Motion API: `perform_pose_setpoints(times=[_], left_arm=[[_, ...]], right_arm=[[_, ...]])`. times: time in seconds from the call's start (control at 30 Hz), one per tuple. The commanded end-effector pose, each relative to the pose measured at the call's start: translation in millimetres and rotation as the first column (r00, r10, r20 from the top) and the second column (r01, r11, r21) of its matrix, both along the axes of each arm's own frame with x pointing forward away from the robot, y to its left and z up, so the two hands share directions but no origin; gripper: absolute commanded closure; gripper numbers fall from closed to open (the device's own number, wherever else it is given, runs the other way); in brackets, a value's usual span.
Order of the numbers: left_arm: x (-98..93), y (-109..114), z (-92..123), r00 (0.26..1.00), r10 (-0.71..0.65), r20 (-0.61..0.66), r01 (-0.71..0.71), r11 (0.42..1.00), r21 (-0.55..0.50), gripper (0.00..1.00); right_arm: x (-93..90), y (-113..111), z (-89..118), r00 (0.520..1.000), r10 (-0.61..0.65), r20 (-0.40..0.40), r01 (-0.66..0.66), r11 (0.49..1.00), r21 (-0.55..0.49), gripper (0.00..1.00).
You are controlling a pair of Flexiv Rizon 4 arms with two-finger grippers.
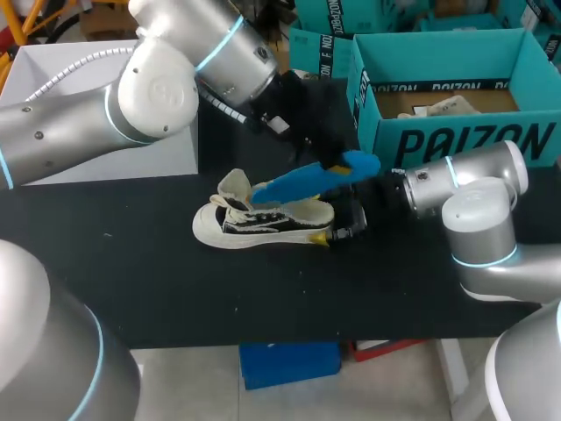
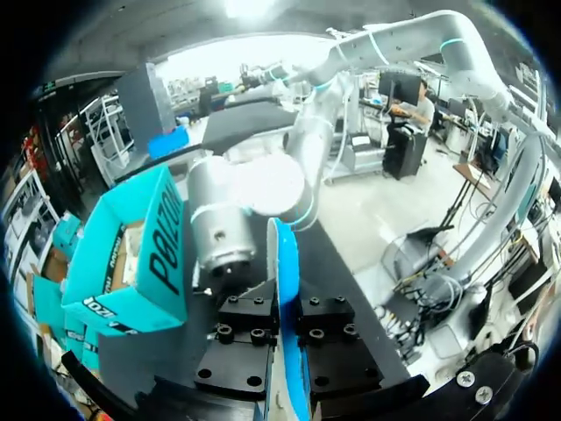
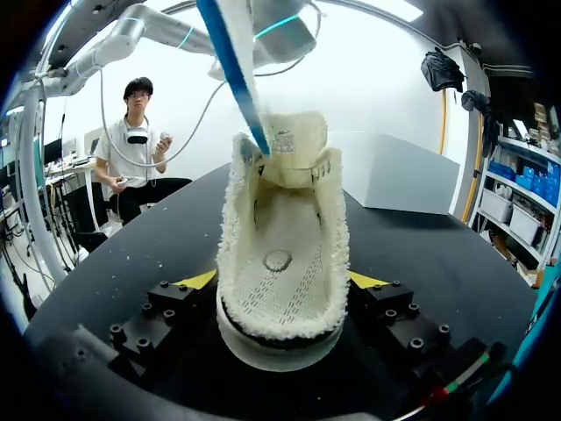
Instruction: Take the shoe out of the shoebox, open the shoe tongue, remove and reinsert the insole, then place the shoe into the shoebox
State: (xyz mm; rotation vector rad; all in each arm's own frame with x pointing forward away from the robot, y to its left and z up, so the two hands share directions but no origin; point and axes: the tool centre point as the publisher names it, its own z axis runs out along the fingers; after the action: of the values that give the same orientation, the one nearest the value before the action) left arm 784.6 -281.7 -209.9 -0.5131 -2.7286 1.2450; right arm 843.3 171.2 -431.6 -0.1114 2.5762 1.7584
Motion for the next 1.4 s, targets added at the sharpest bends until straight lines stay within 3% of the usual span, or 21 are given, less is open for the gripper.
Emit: perform_pose_setpoints(times=[0.03,0.2,0.43,0.73,1.33,1.4], left_arm=[[-17.5,9.7,38.8,1.0,0.003,0.008,-0.003,0.998,-0.065,1.0],[-37.7,9.2,77.7,0.999,-0.001,-0.048,-0.009,0.977,-0.211,1.0],[-58.8,13.2,103.6,0.988,-0.031,-0.153,-0.031,0.922,-0.386,1.0],[-79.5,26.1,106.0,0.957,-0.073,-0.28,-0.085,0.855,-0.512,1.0],[-80.9,27.1,105.8,0.951,-0.082,-0.297,-0.086,0.856,-0.51,1.0],[-84.6,37.2,102.7,0.926,-0.049,-0.375,-0.194,0.79,-0.582,1.0]], right_arm=[[0.2,2.1,-2.5,1.0,-0.001,-0.002,0.001,1.0,-0.003,1.0],[0.2,2.1,-2.5,1.0,-0.001,-0.002,0.001,1.0,-0.003,1.0],[0.2,2.1,-2.5,1.0,-0.001,-0.002,0.001,1.0,-0.003,1.0],[0.2,2.1,-2.5,1.0,-0.001,-0.002,0.001,1.0,-0.003,1.0],[0.2,2.1,-2.5,1.0,-0.001,-0.002,0.001,1.0,-0.003,1.0],[0.2,2.1,-2.5,1.0,-0.001,-0.002,0.001,1.0,-0.003,1.0]])
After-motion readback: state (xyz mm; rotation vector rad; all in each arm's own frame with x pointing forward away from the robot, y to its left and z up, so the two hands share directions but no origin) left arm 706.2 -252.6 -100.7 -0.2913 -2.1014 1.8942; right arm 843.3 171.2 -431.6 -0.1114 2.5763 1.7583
